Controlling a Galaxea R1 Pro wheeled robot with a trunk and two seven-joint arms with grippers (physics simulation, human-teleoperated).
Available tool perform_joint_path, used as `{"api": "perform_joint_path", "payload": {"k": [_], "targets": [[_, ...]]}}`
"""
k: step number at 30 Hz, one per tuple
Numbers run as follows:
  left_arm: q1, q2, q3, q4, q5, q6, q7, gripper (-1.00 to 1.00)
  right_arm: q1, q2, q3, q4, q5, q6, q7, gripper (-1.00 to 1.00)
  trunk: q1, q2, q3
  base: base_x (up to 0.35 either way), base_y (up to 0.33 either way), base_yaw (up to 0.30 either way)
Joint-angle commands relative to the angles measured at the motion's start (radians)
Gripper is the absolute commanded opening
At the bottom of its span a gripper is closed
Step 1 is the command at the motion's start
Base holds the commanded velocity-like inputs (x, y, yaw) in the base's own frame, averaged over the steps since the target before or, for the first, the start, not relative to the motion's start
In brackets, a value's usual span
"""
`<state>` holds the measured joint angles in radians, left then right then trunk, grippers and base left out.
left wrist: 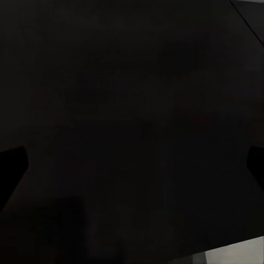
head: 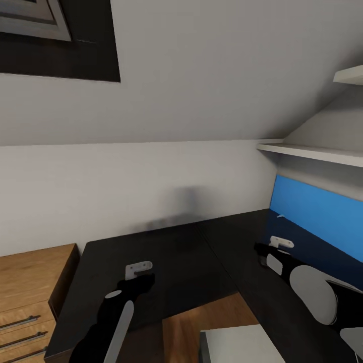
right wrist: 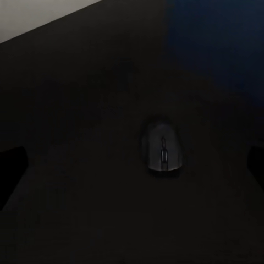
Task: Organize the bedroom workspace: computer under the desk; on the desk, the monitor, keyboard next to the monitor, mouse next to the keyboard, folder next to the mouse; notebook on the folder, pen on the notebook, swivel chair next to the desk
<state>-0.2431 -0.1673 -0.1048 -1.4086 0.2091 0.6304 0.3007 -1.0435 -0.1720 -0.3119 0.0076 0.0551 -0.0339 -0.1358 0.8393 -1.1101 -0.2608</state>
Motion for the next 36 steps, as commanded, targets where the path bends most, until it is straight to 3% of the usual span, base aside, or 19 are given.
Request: {"api": "perform_joint_path", "payload": {"k": [1, 14, 36], "targets": [[-0.001, 0.0, -0.001, -0.001, 0.01, 0.002, 0.009, 1.0, -0.001, 0.0, -0.007, 0.002, 0.006, -0.004, -0.002, 1.0, 0.0, -0.001, -0.001, 0.006, -0.026, 0.0], [-0.001, 0.0, -0.001, -0.001, 0.011, 0.002, 0.009, 1.0, -0.001, 0.0, -0.007, 0.002, 0.006, -0.004, -0.002, 1.0, 0.0, -0.001, -0.001, 0.101, -0.154, 0.0], [-0.001, 0.0, -0.001, -0.001, 0.011, 0.003, 0.009, 1.0, -0.001, -0.001, -0.007, 0.002, 0.006, -0.003, -0.002, 1.0, 0.0, -0.001, -0.001, 0.006, -0.009, 0.0]]}}
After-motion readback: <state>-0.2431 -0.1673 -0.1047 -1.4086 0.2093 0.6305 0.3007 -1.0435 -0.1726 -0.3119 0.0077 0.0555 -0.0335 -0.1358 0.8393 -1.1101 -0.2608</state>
